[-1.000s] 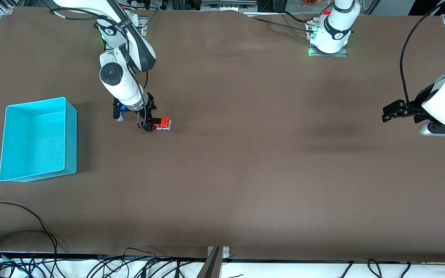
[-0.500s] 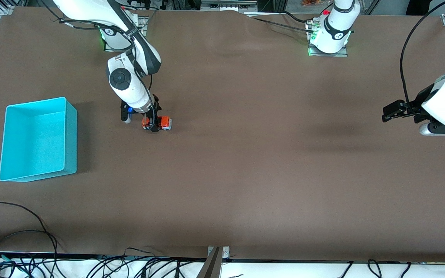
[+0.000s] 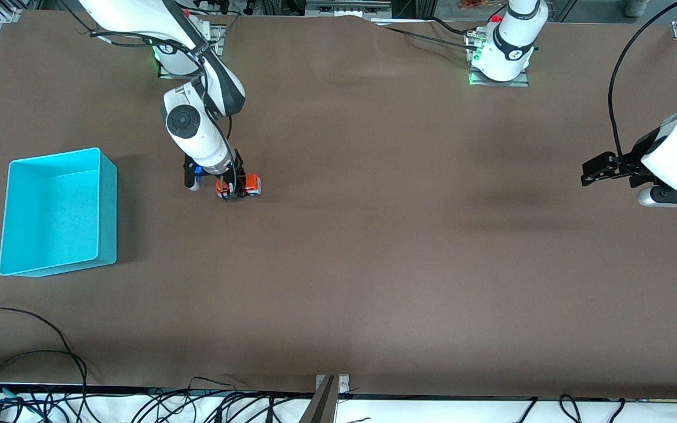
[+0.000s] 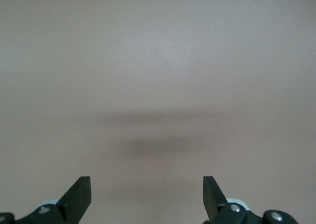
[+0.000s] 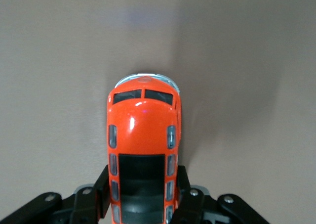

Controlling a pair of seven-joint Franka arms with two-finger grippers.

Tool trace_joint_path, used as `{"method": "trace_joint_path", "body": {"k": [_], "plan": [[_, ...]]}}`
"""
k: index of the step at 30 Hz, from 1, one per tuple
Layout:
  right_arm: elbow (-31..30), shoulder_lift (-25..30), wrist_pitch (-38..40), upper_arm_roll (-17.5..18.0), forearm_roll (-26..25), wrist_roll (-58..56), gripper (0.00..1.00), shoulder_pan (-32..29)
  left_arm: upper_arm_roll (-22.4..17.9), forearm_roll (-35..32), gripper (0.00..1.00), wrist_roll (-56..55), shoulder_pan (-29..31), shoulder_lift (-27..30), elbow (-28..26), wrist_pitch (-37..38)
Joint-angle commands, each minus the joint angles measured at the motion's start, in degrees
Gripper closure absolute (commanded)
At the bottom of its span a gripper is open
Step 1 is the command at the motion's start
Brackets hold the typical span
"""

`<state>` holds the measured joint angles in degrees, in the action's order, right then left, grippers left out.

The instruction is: Wind up bus and store in blue box

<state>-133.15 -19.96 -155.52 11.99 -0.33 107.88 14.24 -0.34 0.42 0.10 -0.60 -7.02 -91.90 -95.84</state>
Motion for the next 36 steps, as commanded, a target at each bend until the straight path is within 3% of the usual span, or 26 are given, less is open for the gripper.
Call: {"method": "trace_joint_path", "body": {"k": [1, 14, 36], "plan": [[0.8, 2.4, 1.7, -0.5, -2.6, -0.5, 1.00, -0.2, -0.4, 1.0, 0.00, 0.7, -0.3, 0.5, -0.6, -0.1], [1.2, 11.0, 13.0, -0.7, -2.8, -13.4, 1.00, -4.8, -0.4, 1.0, 0.00, 0.7, -0.4, 0.5, -0.6, -0.1], [1.3, 21.6, 34.8, -1.6, 2.1, -55.3, 1.00, -16.0, -0.4, 1.0, 0.00, 0.7, -0.4, 0.5, -0.6, -0.1]]}}
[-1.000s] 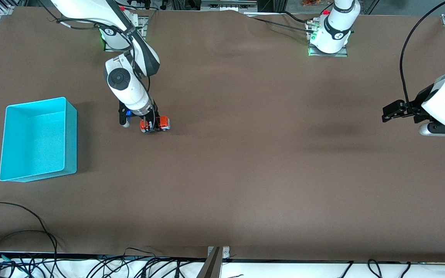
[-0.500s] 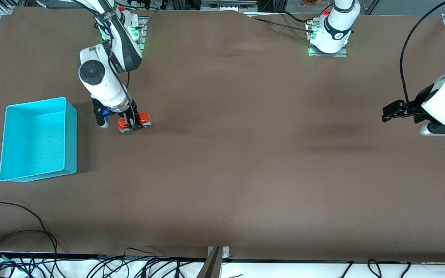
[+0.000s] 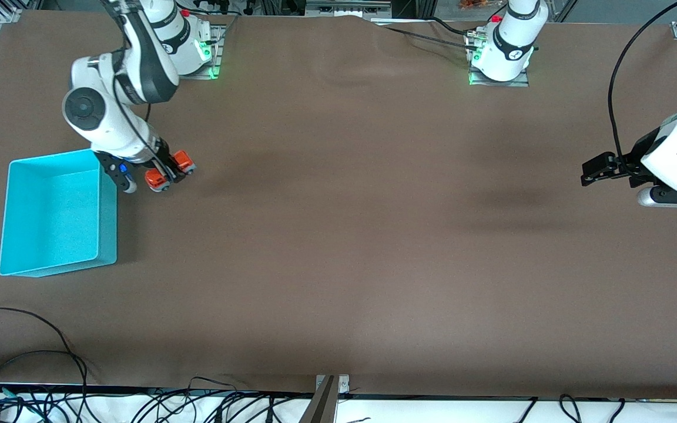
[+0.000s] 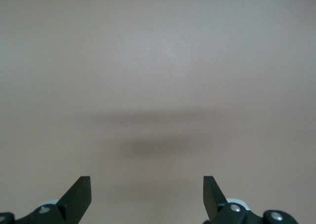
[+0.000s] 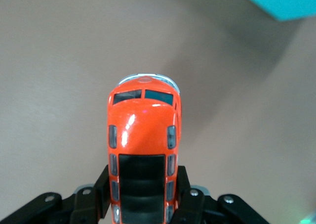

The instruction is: Wind up bus and store in blue box

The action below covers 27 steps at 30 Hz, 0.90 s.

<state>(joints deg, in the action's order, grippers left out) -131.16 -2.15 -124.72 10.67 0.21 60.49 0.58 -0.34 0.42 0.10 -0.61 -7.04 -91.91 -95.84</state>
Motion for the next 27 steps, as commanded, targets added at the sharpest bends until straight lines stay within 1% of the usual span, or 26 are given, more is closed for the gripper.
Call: {"method": "trace_joint_path", "body": {"k": [1, 4, 9, 15, 20, 22, 24, 27], "plan": [[-0.7, 3.9, 4.3, -1.0, 1.5, -9.1, 1.00, -2.4, -0.4, 1.0, 0.00, 0.7, -0.4, 0.5, -0.6, -0.1], [-0.7, 4.0, 5.1, -3.5, 1.4, -14.2, 1.00, -2.4, -0.4, 1.0, 0.00, 0.7, -0.4, 0.5, -0.6, -0.1], [-0.7, 4.0, 6.0, -6.5, 0.5, -21.6, 1.00, -2.6, -0.4, 1.0, 0.00, 0.7, -0.4, 0.5, -0.6, -0.1], [1.3, 3.8, 7.8, -10.8, -3.4, -32.4, 1.00, -4.5, -0.4, 1.0, 0.00, 0.7, -0.4, 0.5, -0.6, -0.1], [3.0, 2.9, 8.4, -16.6, -4.8, -44.5, 1.00, -4.8, -0.4, 1.0, 0.00, 0.7, -0.4, 0.5, -0.6, -0.1], [3.9, 2.7, 8.4, -18.2, -5.0, -48.6, 1.00, -5.0, -0.4, 1.0, 0.00, 0.7, -0.4, 0.5, -0.6, -0.1], [5.2, 1.4, 8.4, -19.7, -5.3, -52.5, 1.00, -5.1, -0.4, 1.0, 0.00, 0.7, -0.4, 0.5, -0.6, -0.1], [7.6, -1.2, 8.4, -21.2, -7.8, -56.3, 1.00, -5.3, -0.4, 1.0, 0.00, 0.7, -0.4, 0.4, -0.6, -0.1]]}}
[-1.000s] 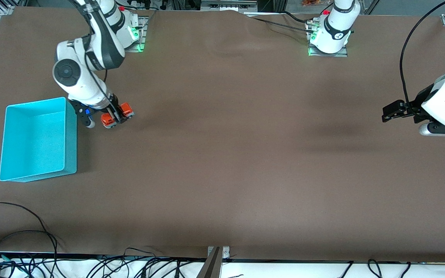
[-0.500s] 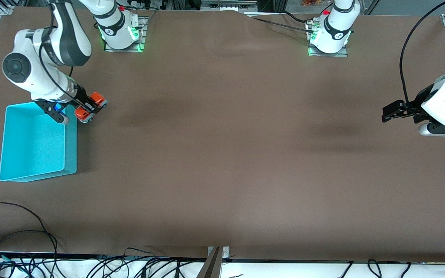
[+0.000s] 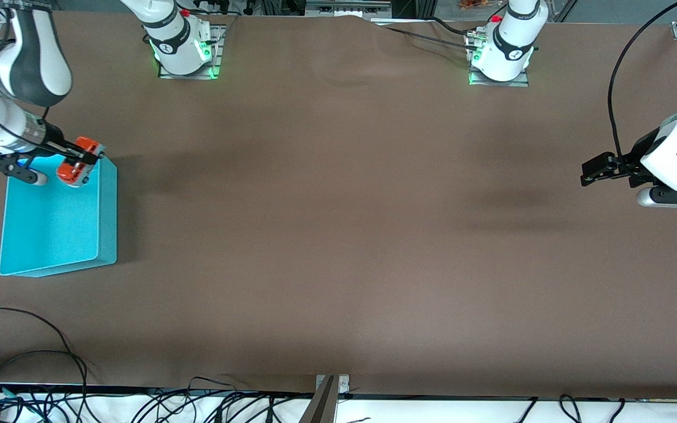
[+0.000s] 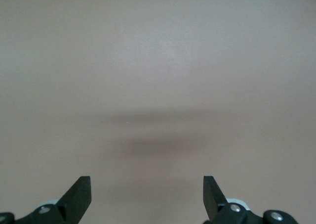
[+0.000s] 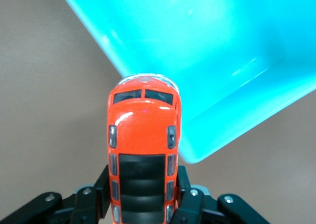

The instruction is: Wind up bus and store in blue box

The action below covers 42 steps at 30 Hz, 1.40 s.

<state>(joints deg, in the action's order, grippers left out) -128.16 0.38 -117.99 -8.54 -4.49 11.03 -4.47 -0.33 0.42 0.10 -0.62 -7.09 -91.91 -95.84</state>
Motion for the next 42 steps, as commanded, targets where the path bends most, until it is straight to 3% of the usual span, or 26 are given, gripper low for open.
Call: {"method": "trace_joint_path", "body": {"k": [1, 7, 16, 42], "plan": [[5.5, -4.8, 1.6, -2.0, -4.3, -7.8, 1.00, -0.6, -0.4, 1.0, 0.00, 0.7, -0.3, 0.4, -0.6, -0.1], [11.0, -11.0, 1.0, -2.0, -9.4, -13.0, 1.00, -3.4, -0.4, 1.0, 0.00, 0.7, -0.3, 0.4, -0.6, -0.1], [17.2, -18.6, -0.1, -2.0, -10.3, -19.7, 1.00, -5.7, -0.4, 1.0, 0.00, 0.7, -0.3, 0.4, -0.6, -0.1], [18.4, -29.6, -13.0, -2.0, -11.3, -19.1, 1.00, -7.8, -0.4, 0.9, 0.00, 0.7, -0.3, 0.4, -0.6, -0.1]]}}
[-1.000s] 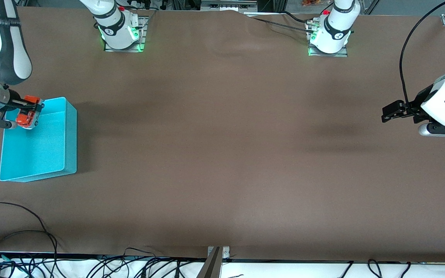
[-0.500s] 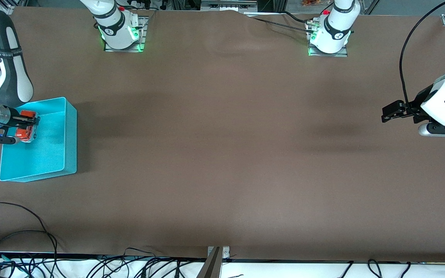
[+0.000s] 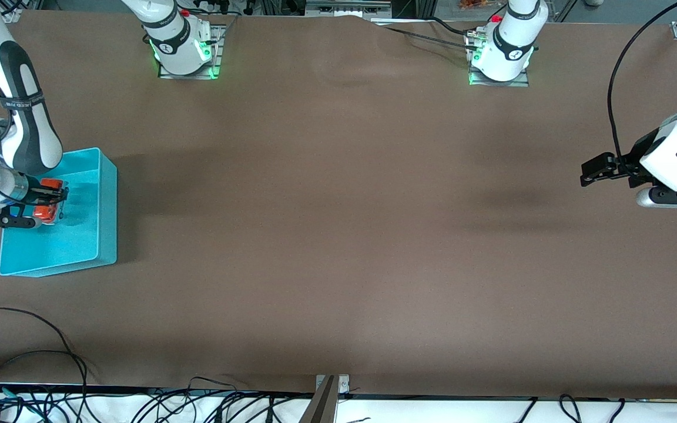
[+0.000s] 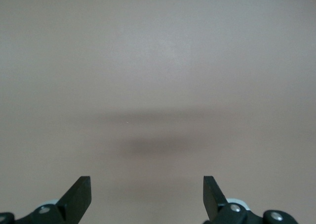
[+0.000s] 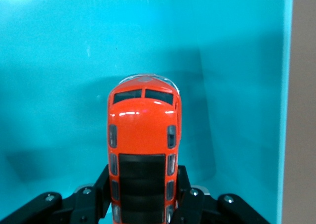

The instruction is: Wind up bus and store in blue box

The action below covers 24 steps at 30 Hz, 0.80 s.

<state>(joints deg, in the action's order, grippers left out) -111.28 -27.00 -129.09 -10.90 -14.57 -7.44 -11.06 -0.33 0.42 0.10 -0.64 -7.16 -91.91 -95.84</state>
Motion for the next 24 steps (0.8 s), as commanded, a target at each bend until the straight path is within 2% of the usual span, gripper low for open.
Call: {"method": "trace_joint_path", "body": {"k": [1, 8, 10, 11, 12, 13, 16, 18, 19, 24], "plan": [[1.5, -2.4, -2.0, 0.4, -1.2, -0.6, 1.00, -1.5, -0.4, 1.0, 0.00, 0.7, -0.3, 0.5, -0.6, -0.1], [1.4, -3.1, -2.7, 0.4, -1.0, -0.5, 0.98, -1.9, -0.4, 0.9, 0.00, 0.7, -0.3, 0.5, -0.6, -0.1], [1.3, -3.4, -2.9, 0.5, -0.5, 0.2, 0.77, -1.9, -0.4, 1.0, 0.00, 0.7, -0.4, 0.5, -0.6, -0.1], [1.3, -3.4, -2.9, 0.5, -0.5, 0.7, 0.56, -1.9, -0.4, 0.9, 0.00, 0.7, -0.4, 0.5, -0.6, -0.1], [1.3, -3.5, -3.0, 0.5, -0.5, 1.3, 0.25, -1.9, -0.4, 1.0, 0.00, 0.7, -0.4, 0.5, -0.6, -0.1], [1.3, -3.4, -3.1, 0.6, -0.5, 1.7, 0.17, -1.9, -0.4, 0.9, 0.00, 0.7, -0.4, 0.5, -0.6, -0.1], [1.2, -3.3, -3.0, 0.8, -0.5, 3.0, 0.15, -1.9, -0.4, 0.9, 0.00, 0.7, -0.4, 0.5, -0.6, -0.1], [1.2, -3.2, -2.9, 1.0, -0.5, 3.3, 0.08, -1.9, -0.4, 1.0, 0.00, 0.7, -0.4, 0.5, -0.6, -0.1], [1.2, -3.2, -2.8, 1.0, -0.5, 3.4, 0.00, -1.9, -0.4, 1.0, 0.00, 0.7, -0.4, 0.5, -0.6, -0.1], [1.3, -2.8, -2.6, 1.1, -0.5, 3.2, 0.00, -1.8, -0.4, 1.0, 0.00, 0.7, -0.4, 0.5, -0.6, -0.1]]}}
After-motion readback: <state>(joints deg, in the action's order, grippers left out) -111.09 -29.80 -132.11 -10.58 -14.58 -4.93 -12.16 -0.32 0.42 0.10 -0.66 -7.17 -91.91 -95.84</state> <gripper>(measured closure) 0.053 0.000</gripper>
